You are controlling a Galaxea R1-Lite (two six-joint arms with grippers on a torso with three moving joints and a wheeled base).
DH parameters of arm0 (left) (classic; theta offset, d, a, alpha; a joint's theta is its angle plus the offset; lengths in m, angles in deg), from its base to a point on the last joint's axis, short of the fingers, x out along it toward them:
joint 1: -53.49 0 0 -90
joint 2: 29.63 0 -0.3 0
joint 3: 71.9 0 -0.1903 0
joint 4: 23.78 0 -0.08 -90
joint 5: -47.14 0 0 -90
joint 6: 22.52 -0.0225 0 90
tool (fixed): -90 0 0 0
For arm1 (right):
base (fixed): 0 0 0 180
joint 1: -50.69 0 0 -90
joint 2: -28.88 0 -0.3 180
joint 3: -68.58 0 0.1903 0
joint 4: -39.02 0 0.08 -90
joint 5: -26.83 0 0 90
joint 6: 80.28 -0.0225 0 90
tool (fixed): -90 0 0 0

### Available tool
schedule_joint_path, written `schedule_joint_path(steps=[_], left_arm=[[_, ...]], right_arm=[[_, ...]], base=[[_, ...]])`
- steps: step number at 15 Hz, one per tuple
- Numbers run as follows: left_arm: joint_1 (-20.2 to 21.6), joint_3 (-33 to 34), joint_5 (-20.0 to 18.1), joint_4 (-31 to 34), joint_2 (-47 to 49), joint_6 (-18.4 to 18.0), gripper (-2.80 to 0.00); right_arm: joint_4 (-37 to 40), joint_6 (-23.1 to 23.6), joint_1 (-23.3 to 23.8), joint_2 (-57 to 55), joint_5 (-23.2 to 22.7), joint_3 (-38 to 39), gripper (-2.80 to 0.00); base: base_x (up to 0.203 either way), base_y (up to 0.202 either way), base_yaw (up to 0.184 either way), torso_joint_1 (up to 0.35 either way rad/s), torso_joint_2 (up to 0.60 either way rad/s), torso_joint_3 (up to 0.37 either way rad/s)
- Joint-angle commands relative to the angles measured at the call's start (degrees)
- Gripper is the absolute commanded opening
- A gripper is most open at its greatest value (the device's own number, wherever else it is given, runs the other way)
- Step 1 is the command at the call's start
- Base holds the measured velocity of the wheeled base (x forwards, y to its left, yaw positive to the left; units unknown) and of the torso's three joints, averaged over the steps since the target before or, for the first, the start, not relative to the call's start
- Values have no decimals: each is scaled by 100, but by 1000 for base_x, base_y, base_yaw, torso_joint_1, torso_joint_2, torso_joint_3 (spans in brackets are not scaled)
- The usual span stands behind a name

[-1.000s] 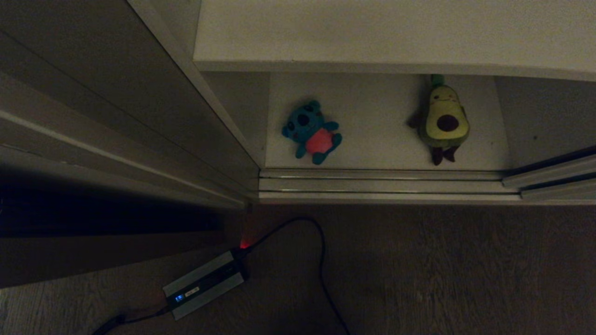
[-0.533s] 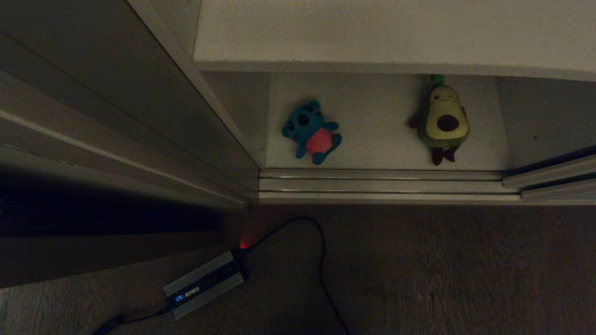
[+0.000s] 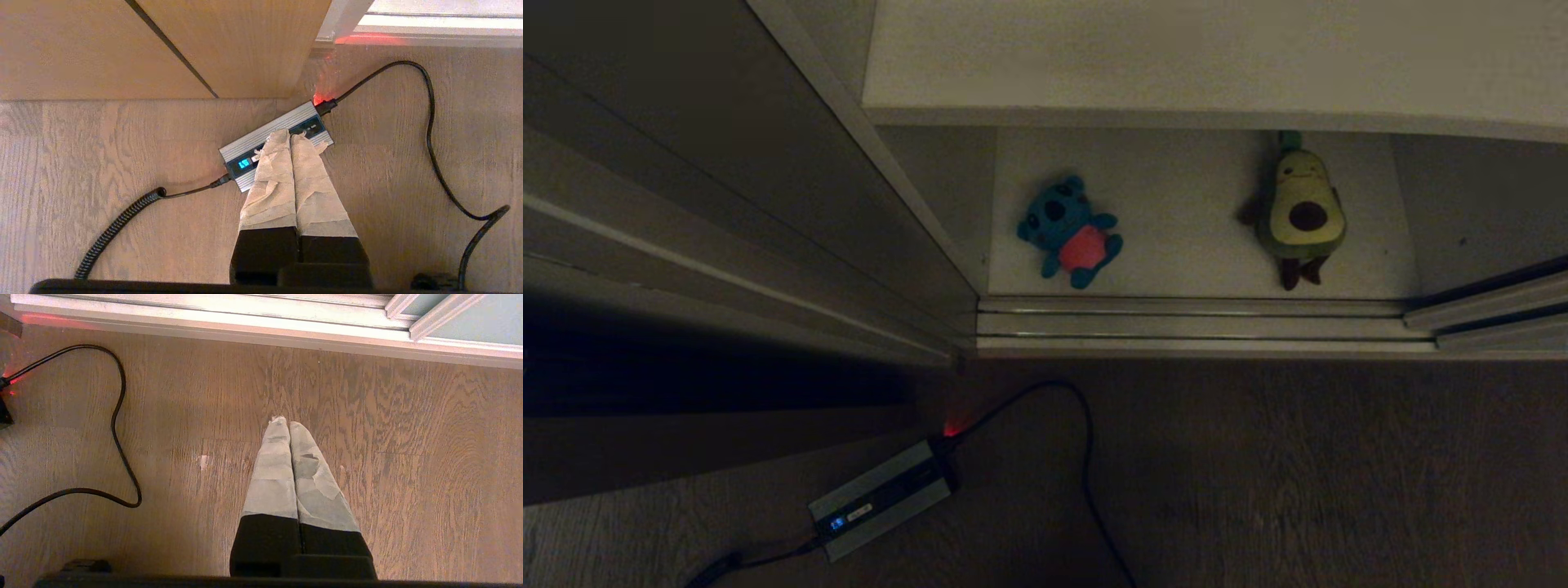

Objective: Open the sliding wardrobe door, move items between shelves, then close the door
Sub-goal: Close the door

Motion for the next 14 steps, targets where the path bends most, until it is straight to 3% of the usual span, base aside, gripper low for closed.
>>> schedule_joint_path(steps=[1,14], left_arm=[[-1,0,-3,9,-16,-15,-280],[-1,-9,1,18,-11,38,-280]], right_arm=[[2,3,-1,-28,-2,26,-280],[2,3,-1,-33,-2,18,-280]], base=[[0,0,0,0,0,0],[0,0,0,-1,2,165]])
